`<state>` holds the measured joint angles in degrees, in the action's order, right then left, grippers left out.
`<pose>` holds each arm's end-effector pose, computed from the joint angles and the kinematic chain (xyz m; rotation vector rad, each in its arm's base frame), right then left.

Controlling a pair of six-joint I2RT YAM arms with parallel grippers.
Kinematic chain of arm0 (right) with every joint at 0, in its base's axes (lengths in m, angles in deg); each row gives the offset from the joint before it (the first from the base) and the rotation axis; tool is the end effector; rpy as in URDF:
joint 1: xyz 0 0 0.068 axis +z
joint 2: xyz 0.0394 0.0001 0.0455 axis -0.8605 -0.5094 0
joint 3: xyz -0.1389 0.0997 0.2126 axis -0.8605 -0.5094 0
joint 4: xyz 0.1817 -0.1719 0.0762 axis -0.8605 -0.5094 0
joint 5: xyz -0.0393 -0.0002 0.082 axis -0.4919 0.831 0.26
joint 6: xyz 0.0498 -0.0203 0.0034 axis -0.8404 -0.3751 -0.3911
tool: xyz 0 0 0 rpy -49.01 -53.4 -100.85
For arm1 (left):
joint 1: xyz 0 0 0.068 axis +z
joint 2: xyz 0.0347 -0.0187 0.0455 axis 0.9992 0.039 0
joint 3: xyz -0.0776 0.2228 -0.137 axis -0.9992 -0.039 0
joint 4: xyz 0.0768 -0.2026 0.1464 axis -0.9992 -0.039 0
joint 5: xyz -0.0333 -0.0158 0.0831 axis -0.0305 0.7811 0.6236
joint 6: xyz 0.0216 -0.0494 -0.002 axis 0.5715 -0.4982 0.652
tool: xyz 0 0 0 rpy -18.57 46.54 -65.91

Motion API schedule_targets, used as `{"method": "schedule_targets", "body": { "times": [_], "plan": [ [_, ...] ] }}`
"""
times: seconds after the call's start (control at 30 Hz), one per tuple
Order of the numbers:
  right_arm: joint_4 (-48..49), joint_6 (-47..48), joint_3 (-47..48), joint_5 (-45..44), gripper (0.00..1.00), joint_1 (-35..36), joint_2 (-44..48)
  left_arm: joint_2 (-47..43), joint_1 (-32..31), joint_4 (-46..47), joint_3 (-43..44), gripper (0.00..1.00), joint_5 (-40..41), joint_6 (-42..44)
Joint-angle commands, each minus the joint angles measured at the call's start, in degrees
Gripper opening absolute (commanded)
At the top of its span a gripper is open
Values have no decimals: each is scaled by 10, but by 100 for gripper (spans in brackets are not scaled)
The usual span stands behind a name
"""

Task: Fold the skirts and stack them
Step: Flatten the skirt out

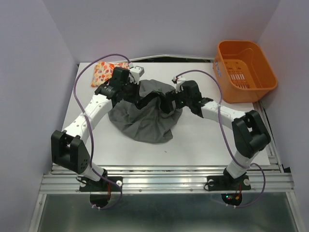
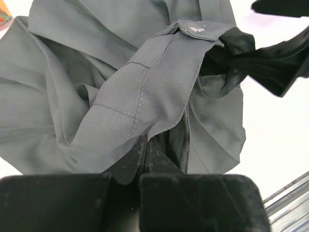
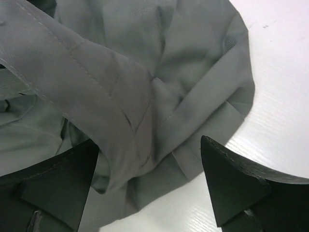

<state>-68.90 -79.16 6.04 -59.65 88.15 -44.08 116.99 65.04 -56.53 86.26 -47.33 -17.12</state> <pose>0.3351 0.1887 0.2290 -0.5643 2.0817 0.4345 0.3102 -0.1391 0.3340 0.5846 2.1380 -0.4792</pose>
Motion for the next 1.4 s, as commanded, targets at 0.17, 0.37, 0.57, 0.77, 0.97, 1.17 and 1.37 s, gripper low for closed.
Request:
{"method": "schedule_targets", "body": {
  "times": [0.17,0.37,0.57,0.77,0.97,1.17,1.37],
  "plan": [
    [62,48,31,-100,88,44,-27,3,16,-6,25,0,4,25],
    [61,92,15,-176,70,44,-46,12,16,-43,31,9,34,96],
    [46,87,10,-162,49,44,-43,9,16,-72,11,28,63,166],
    [32,95,30,-172,53,44,-64,27,15,-61,-18,53,144,193],
    [21,130,36,-189,55,32,-64,37,20,-44,-53,57,234,224],
    [5,187,36,-198,56,-15,-40,6,47,-59,-23,56,243,222],
    [5,253,44,-200,57,-67,2,-45,50,-75,33,53,275,227]
  ]
}}
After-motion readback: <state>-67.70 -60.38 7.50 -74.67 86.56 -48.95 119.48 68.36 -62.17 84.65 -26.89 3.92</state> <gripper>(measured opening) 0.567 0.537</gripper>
